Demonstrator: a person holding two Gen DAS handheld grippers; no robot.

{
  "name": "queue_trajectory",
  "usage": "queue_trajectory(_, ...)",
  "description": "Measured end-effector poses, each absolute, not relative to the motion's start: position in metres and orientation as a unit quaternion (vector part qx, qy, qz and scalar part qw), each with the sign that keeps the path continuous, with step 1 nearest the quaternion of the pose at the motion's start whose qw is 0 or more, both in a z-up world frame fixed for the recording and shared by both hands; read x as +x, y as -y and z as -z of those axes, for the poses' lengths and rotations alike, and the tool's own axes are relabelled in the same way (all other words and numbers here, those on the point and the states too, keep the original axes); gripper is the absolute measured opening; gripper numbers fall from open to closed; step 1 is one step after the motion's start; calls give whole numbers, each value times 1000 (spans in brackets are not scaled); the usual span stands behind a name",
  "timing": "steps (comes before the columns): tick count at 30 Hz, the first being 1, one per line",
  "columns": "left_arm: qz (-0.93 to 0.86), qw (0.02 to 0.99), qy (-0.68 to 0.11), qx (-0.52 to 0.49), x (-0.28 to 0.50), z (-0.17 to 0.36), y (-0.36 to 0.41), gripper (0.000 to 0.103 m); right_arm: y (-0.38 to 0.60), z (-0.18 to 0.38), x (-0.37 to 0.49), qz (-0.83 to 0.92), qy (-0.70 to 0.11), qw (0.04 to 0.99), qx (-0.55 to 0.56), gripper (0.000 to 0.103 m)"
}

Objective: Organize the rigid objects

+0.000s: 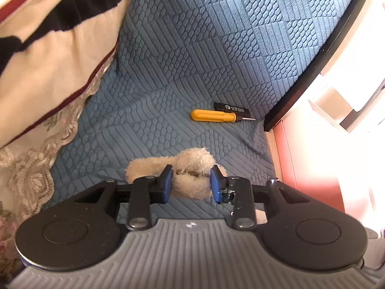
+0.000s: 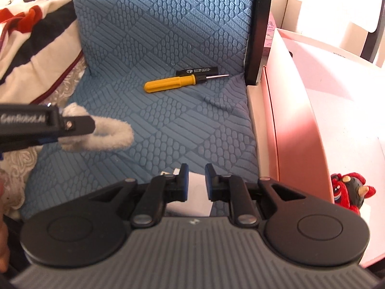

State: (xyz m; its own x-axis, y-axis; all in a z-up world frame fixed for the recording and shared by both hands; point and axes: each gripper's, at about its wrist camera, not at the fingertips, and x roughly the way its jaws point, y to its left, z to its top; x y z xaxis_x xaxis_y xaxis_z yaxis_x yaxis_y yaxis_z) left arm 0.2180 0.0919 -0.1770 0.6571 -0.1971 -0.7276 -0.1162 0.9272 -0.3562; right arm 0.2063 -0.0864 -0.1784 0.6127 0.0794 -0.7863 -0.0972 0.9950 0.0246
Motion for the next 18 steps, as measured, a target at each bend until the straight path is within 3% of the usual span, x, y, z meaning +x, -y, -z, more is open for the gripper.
queue_trajectory(9, 16, 887, -415, -201, 230, 183, -96, 37, 86, 187, 206, -19, -438, 899, 17, 19)
queue_trajectory(11, 17, 887, -414, -204, 233, 184, -98, 37, 88, 188, 208, -13, -439, 898, 33, 26)
queue_trajectory(14, 14, 888, -413, -203, 234, 184, -99, 37, 94, 189, 213, -1, -440, 896, 63, 60)
queue_trajectory(16, 13, 887, -413, -204, 235, 185, -100, 37, 97, 191, 217, 7, -441, 894, 80, 69)
queue_trajectory(18, 11, 887, -413, -205, 235, 185, -100, 37, 98, 195, 222, 18, -448, 889, 91, 70)
